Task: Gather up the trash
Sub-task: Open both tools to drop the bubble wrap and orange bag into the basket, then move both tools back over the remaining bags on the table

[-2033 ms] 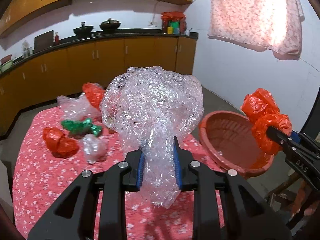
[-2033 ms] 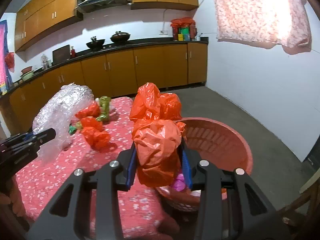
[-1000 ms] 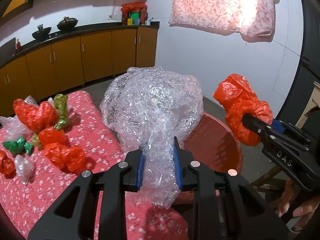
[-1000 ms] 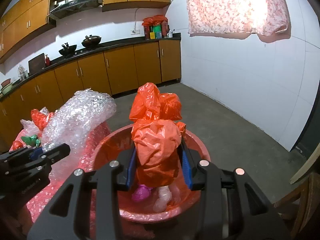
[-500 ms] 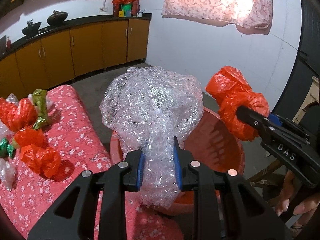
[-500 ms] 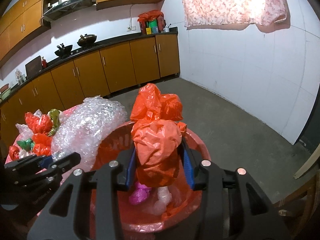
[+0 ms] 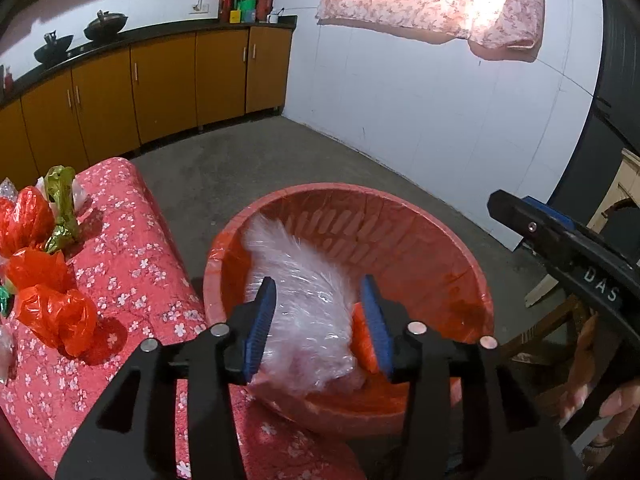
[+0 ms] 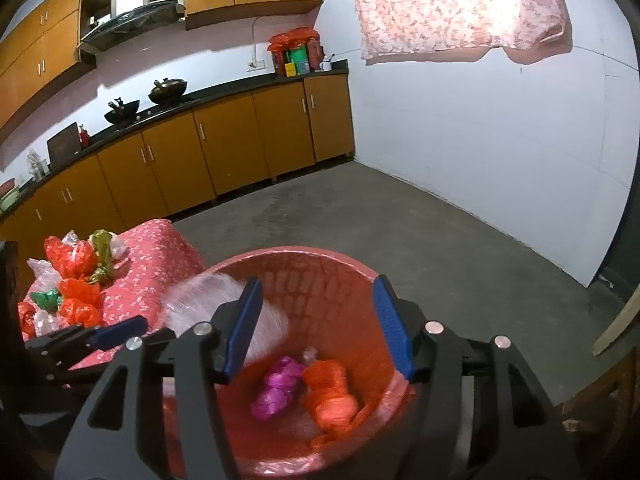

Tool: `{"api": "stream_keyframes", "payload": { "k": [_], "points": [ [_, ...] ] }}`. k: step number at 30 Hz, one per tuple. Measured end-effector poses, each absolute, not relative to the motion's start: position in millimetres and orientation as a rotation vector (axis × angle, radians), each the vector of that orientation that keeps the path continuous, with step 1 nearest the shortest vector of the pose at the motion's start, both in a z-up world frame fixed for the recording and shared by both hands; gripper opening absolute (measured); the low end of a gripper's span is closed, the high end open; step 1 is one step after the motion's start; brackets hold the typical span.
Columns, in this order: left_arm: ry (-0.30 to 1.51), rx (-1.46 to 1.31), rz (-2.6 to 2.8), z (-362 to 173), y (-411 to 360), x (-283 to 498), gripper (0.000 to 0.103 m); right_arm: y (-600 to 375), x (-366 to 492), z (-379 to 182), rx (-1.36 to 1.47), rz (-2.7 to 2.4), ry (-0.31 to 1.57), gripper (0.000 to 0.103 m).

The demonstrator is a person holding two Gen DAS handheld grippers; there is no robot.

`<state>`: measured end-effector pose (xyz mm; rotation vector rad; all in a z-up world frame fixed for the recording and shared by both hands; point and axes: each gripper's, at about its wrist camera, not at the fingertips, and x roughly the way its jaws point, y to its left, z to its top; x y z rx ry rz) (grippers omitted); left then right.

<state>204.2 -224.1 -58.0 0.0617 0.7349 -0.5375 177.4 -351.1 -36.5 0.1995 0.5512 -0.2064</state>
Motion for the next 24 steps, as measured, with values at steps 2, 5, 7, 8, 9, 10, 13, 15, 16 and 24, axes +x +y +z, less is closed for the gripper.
{"api": "stream_keyframes", "payload": {
  "k": [2, 5, 7, 8, 9, 10, 13, 15, 16, 24],
  "points": [
    [0.733, 0.06, -0.528, -57, -222, 204, 0.049, -351, 176, -37, 0.192, -0.211, 0.554, 0.062],
    [0.721, 0.048, -0.498, -55, -211, 201, 0.059, -341, 170, -33, 0.146, -0.223, 0.532, 0.079],
    [0.709, 0.034, -0.466, -52, -199, 197, 0.065, -332, 166, -28, 0.123, -0.209, 0.509, 0.092],
    [0.704, 0.025, -0.447, -50, -190, 195, 0.068, -326, 165, -25, 0.116, -0.201, 0.502, 0.099],
    [0.701, 0.021, -0.434, -49, -184, 193, 0.069, -323, 164, -24, 0.113, -0.196, 0.497, 0.099],
    [0.694, 0.015, -0.413, -47, -176, 190, 0.072, -315, 164, -21, 0.103, -0.184, 0.498, 0.099],
    [0.669, 0.011, -0.348, -43, -148, 181, 0.078, -294, 167, -19, 0.07, -0.168, 0.515, 0.099],
    [0.654, 0.014, -0.303, -40, -130, 175, 0.082, -281, 168, -18, 0.063, -0.135, 0.52, 0.099],
    [0.643, 0.012, -0.267, -38, -116, 171, 0.085, -270, 169, -18, 0.064, -0.109, 0.52, 0.099],
    [0.585, 0.04, -0.034, -35, -19, 150, 0.097, -199, 184, -23, 0.055, -0.005, 0.491, 0.099]
  ]
}}
